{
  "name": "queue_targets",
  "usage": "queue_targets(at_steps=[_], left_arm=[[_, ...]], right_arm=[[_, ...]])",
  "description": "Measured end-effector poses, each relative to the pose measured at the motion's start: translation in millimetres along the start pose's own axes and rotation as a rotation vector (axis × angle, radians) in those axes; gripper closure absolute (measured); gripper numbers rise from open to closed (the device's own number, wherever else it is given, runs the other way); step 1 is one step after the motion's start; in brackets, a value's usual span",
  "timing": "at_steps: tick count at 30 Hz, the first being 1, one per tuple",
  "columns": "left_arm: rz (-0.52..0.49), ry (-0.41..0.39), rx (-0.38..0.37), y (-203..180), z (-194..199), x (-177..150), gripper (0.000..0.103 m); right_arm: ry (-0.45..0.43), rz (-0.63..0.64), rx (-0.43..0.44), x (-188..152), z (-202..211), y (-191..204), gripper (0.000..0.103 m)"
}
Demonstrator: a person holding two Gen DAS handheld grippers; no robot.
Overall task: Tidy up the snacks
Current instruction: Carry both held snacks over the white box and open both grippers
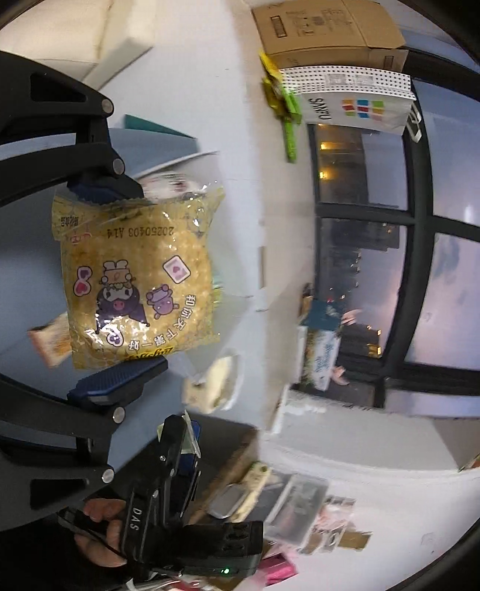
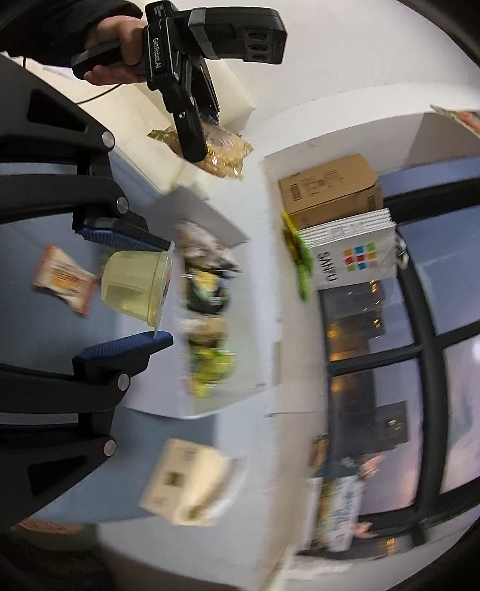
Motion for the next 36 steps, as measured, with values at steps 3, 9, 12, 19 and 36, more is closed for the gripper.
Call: queue_targets(at_steps=[3,9,12,19,36], left_arm=[[0.018,0.004,0.007,14.4,-36.6,23.6,0.027],[0.021,0.063,0.032,32.5,-101.0,34.7,0.027],[0.011,0.088,0.039,33.9,-115.2,30.5,0.027],[0.036,0.119,0.127,51.3,-123.4,13.3,0.0],[0.02,0.069,0.1,29.8,-65.4,15.3,0.0]], right_arm=[[-0.015,-0.002,0.002,32.1,-19.7,-6.0,0.057],[0.014,-0.051,-0.013,73.3,-74.0,-32.3,0.057],[0.049,-0.051,-0.038,75.5,-94.2,-42.4,0.057],[0.104,-0.073,-0.112,66.6,-110.5,-61.3,0.0],[-0.035,-0.104,-0.033,69.3,-40.8,-47.4,0.0]])
Point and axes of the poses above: each gripper's, at about its wrist camera, not at the fingertips, and z roughly against the way its jaws point, y to its left, x to its top, the point moved 6 cm from there along -z, roughly the way its jaws point, and after that the axes turned 4 degrees about -z, right-handed, at the moved point
